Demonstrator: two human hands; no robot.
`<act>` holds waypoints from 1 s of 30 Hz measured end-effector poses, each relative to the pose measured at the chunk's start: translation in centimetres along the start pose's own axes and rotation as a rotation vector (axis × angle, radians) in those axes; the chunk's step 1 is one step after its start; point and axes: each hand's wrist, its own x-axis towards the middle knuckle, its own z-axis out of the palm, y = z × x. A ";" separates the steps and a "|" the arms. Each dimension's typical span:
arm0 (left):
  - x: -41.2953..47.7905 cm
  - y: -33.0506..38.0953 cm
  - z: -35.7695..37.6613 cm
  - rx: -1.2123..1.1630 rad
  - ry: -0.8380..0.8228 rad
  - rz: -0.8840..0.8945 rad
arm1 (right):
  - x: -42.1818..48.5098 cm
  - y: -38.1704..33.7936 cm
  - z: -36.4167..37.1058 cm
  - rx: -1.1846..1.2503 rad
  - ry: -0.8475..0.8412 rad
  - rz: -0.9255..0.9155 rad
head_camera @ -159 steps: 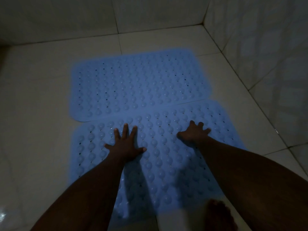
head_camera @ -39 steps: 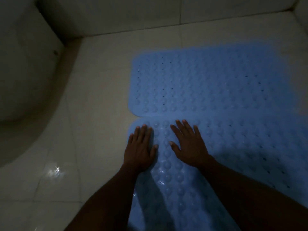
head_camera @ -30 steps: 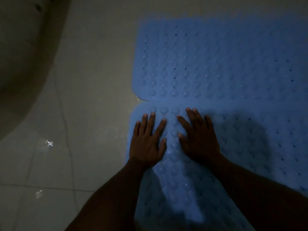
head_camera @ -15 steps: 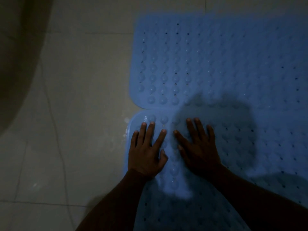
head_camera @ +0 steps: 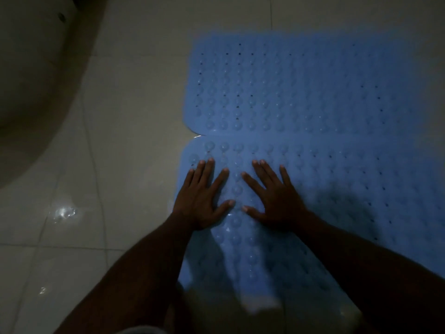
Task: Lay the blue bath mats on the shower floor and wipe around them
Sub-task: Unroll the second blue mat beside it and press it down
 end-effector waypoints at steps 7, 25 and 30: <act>-5.6 1.4 1.0 0.100 -0.124 0.166 | -6.2 -0.1 -0.2 -0.025 -0.146 -0.139; -6.3 2.5 2.6 0.024 -0.155 0.090 | -7.4 -2.2 1.5 0.025 -0.123 -0.026; -6.1 2.4 2.8 0.019 -0.150 0.094 | -7.0 -2.2 1.3 0.048 -0.136 -0.016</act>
